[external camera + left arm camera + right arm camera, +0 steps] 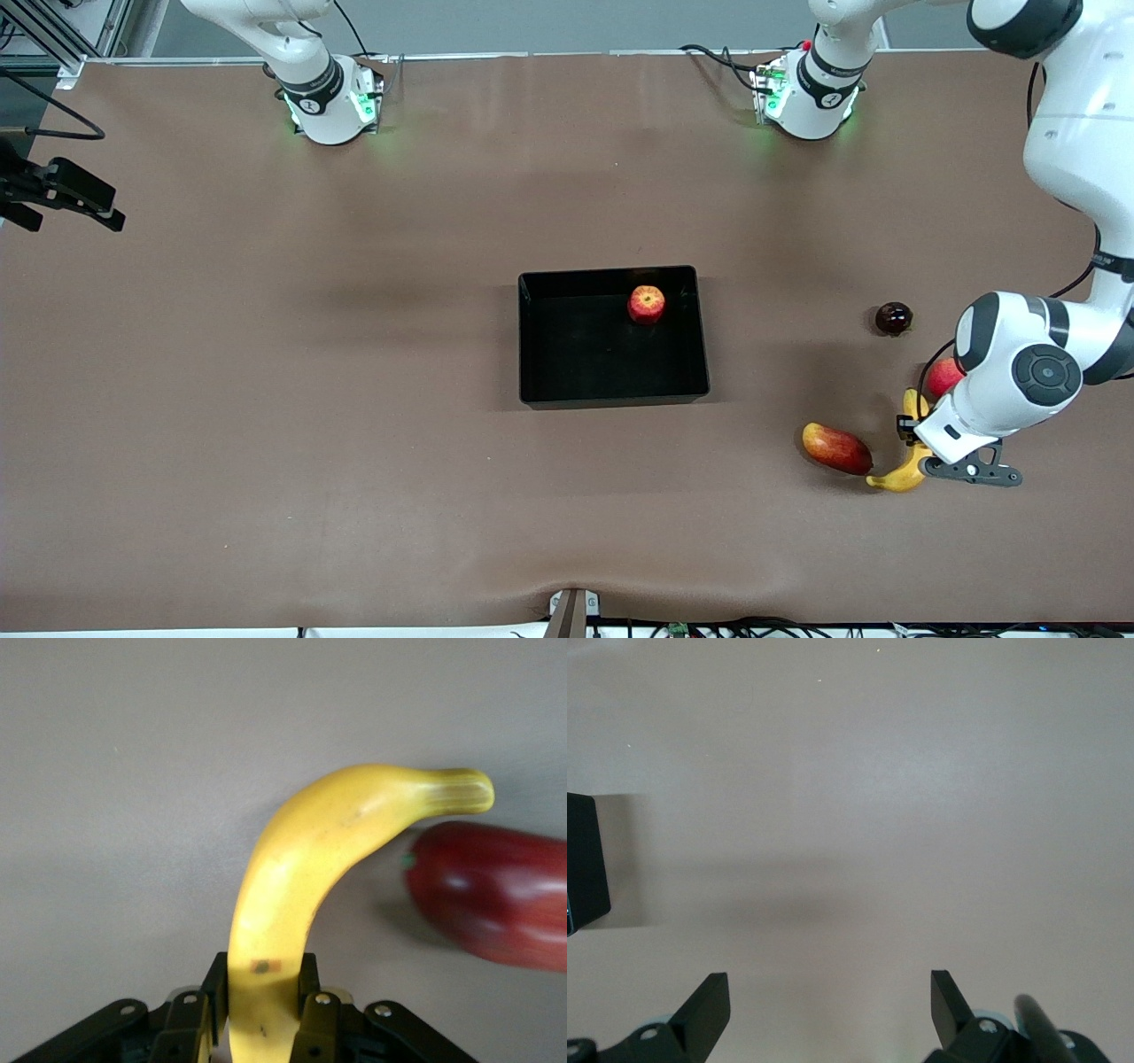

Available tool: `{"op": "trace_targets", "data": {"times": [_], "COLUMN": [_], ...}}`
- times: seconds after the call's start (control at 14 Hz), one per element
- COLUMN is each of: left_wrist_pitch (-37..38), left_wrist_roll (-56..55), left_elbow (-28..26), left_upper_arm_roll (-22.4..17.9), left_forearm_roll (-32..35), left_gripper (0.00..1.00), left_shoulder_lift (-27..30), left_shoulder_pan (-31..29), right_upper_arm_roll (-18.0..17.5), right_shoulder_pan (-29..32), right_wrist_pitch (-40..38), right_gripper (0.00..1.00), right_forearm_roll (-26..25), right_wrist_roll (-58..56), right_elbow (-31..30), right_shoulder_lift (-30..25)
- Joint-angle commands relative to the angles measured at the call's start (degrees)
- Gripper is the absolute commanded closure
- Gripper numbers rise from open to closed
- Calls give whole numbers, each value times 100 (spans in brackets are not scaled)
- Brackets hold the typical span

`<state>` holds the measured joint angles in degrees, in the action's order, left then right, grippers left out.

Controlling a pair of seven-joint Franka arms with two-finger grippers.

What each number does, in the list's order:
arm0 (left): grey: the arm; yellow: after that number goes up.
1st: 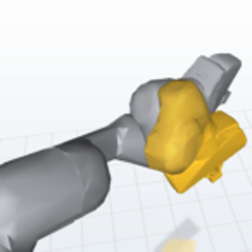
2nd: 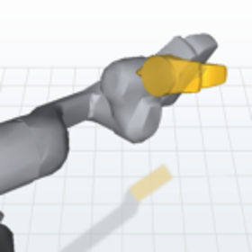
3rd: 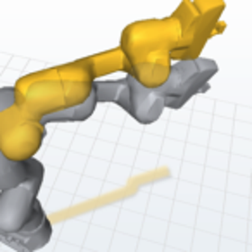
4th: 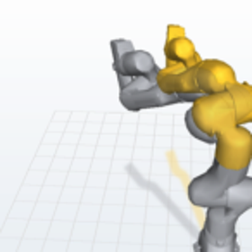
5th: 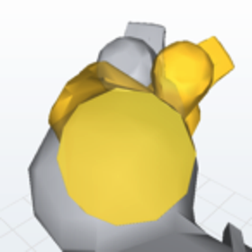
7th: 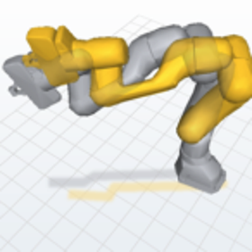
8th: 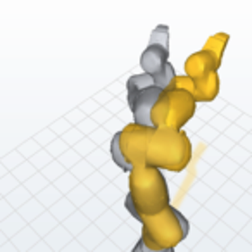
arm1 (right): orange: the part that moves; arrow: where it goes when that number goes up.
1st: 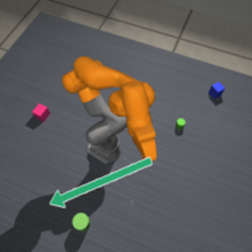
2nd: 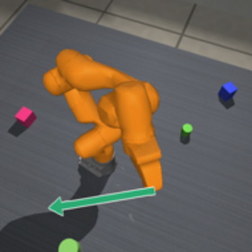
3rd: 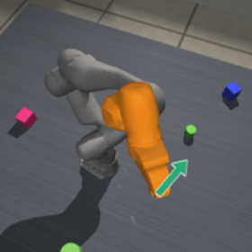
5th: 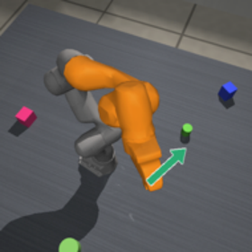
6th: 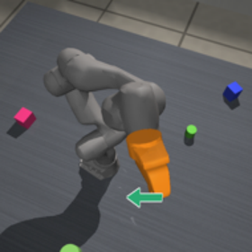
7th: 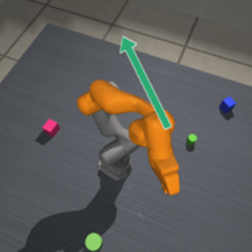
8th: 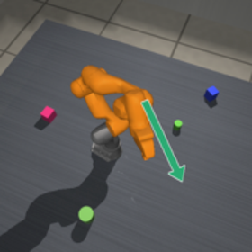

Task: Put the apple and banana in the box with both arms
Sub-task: 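Grasp the banana with the left gripper and lift it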

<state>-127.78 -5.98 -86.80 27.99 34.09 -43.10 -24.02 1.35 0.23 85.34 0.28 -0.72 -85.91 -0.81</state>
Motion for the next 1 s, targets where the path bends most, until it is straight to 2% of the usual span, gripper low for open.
{"op": "trace_targets", "data": {"times": [0.0,0.21,0.36,0.5,0.93], "left_wrist_pitch": [551,1069,1097,1097,1027], "left_wrist_roll": [-96,-797,-1604,-2046,-2188], "left_elbow": [-240,-241,-259,-224,-171], "left_upper_arm_roll": [259,1065,1445,1464,1438], "left_forearm_roll": [28,19,28,45,98], "left_gripper": [100,100,100,100,100], "left_shoulder_lift": [828,997,927,804,575], "left_shoulder_pan": [11,11,229,834,2188], "right_upper_arm_roll": [-12,-12,-12,-12,-12], "right_shoulder_pan": [21,21,21,30,38], "right_wrist_pitch": [18,36,36,36,36], "right_gripper": [0,0,0,0,0], "right_forearm_roll": [-107,-107,-116,-116,-125], "right_wrist_roll": [-51,-60,-60,-60,-51], "right_elbow": [83,83,83,83,83], "right_shoulder_lift": [2,11,11,11,11]}}
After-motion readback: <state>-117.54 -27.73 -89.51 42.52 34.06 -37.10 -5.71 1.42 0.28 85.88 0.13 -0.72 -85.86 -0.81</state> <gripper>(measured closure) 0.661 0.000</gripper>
